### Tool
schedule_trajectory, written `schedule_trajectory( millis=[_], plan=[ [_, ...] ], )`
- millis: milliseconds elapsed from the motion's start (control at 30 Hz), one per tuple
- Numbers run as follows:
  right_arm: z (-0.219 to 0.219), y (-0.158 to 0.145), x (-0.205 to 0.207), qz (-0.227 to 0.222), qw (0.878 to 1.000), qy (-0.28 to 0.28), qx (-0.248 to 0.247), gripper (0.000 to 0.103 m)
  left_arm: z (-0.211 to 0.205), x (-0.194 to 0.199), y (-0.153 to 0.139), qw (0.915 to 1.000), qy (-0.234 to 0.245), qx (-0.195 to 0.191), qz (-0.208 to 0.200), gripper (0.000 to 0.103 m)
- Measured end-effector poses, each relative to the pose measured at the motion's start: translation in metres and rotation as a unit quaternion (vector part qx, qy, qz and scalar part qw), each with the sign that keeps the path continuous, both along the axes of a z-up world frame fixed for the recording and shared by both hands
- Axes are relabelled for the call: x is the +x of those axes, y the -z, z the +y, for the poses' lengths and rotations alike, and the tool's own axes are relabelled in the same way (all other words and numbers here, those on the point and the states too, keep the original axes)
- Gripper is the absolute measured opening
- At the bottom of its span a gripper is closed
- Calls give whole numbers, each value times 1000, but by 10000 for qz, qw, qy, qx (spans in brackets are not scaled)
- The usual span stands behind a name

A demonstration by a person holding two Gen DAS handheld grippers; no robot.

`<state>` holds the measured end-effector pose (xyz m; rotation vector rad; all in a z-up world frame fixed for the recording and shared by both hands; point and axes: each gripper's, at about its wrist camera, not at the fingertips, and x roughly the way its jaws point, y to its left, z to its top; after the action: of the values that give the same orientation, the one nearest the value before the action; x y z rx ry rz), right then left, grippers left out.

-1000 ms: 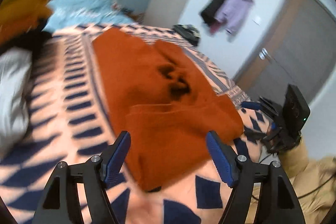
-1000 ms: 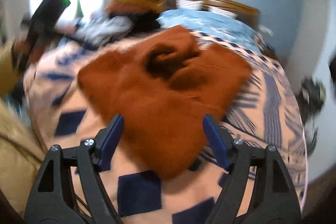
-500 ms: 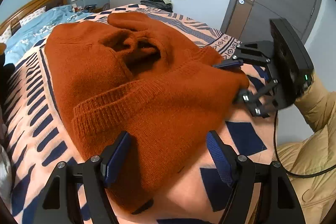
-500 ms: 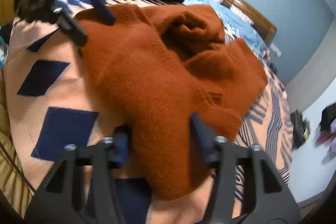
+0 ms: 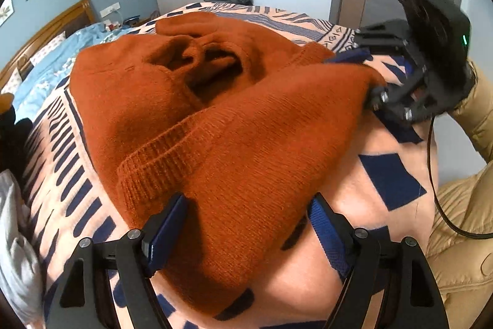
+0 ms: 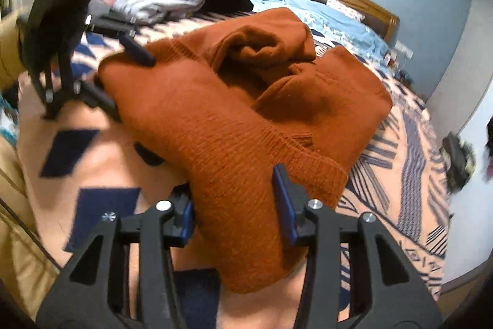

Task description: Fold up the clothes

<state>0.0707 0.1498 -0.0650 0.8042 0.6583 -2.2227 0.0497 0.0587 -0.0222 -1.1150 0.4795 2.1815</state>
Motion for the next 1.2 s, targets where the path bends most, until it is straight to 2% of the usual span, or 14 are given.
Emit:
schedule_trajectory(
  millis=[100, 167, 200, 233, 267, 333, 467, 567, 667, 767, 833, 1000, 1133, 1200],
  plan=[
    [-7, 14, 4, 330, 9982, -29, 510, 65, -2, -4, 0, 10000, -1, 16, -11, 82],
    [-10, 17, 7, 596, 9960, -165, 646, 65, -2, -6, 1, 10000, -7, 30, -36, 82],
    [-11, 16, 6, 576, 9960, -161, 669, 59, -2, -4, -1, 10000, -2, 40, -20, 82],
    [-10, 14, 3, 516, 9967, -116, 618, 51, -2, -3, -2, 10000, 22, 51, 1, 82],
    [-7, 8, -2, 381, 9984, -37, 409, 35, 0, -3, -3, 9999, 74, 58, 39, 82],
    [4, -7, -14, 100, 9998, 147, -119, 32, 4, 3, -7, 9996, 207, 35, 172, 82],
    [16, -31, -27, -97, 9974, 247, -667, 29, 15, 18, -9, 9977, 426, -235, 473, 82],
    [19, -42, -32, -222, 9956, 241, -880, 29, 19, 11, 0, 9960, 314, -662, 519, 82],
    [18, -46, -31, -353, 9947, 198, -945, 29, 12, 2, 5, 9960, 24, -745, 487, 82],
    [17, -44, -30, -361, 9952, 169, -889, 29, 2, -4, 1, 9975, -122, -520, 452, 70],
    [17, -41, -31, -336, 9958, 198, -830, 29, -1, -6, -3, 9973, -150, -502, 504, 56],
    [15, -41, -28, -152, 9976, 104, -663, 29, -7, -12, -11, 9986, -216, -246, 415, 37],
    [20, -52, -26, -90, 9968, 35, -797, 27, -16, -13, -32, 9976, -371, -50, 583, 25],
    [23, -68, -26, 65, 9956, -15, -933, 26, -21, -19, -51, 9968, -418, 60, 680, 24]
  ],
)
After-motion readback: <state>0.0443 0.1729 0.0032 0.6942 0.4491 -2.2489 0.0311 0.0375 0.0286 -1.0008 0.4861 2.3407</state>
